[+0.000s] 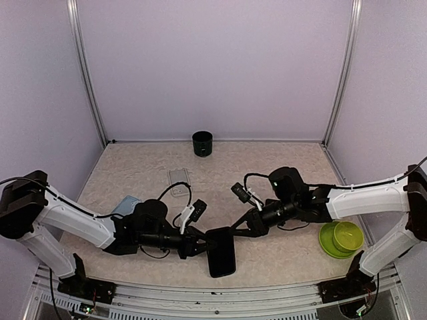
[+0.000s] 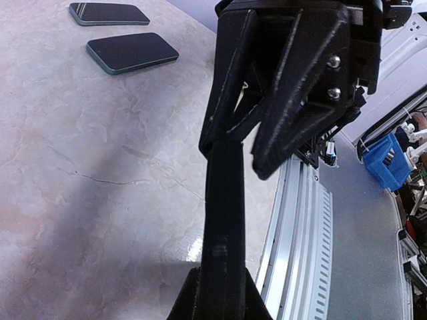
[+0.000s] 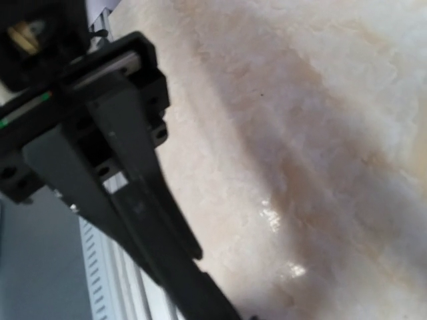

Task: Put the phone into the phone case
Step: Press the top right corner of the phone case.

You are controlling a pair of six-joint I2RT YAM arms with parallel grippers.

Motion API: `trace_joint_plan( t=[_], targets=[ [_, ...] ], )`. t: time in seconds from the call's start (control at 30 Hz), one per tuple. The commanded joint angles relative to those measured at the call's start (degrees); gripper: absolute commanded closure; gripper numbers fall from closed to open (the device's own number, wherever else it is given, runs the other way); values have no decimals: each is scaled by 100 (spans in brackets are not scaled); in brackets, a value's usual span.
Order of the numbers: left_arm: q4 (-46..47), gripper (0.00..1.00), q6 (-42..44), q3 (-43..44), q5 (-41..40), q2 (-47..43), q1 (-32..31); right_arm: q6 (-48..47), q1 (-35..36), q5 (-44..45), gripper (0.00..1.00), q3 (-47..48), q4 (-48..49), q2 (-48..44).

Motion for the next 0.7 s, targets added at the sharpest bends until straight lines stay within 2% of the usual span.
trace_joint_plan(
  t=[0.0, 0.23, 0.33, 0.4, 0.43, 0.53, 0.57, 0.6, 0.67],
  targets=[
    [-524, 100, -165, 128, -1257, 194, 194, 227, 166, -1343, 72, 272, 442, -401],
    [-335, 100, -212, 41, -1147, 61, 198, 105, 75, -1023, 51, 246, 132, -619],
    [-329, 100, -246, 37, -1147, -68, 193, -90, 70, -490, 43, 296, -231, -697],
    [-318, 100, -284, 45, -1165, -166, 203, -177, 70, 78, 31, 281, -389, -791],
    [-301, 100, -306, 45, -1157, -217, 208, -224, 71, 309, 28, 269, -418, -842],
    [-277, 100, -402, 74, -1146, -350, 223, -284, 134, 975, 12, 177, -544, -964],
    [-269, 100, -426, 91, -1133, -400, 219, -289, 177, 1186, 10, 147, -531, -991],
    [-263, 100, -455, 102, -1138, -453, 220, -292, 236, 1393, 3, 129, -531, -1008],
    [-259, 100, -506, 130, -1141, -527, 242, -284, 363, 1864, 0, 120, -529, -993]
  ],
)
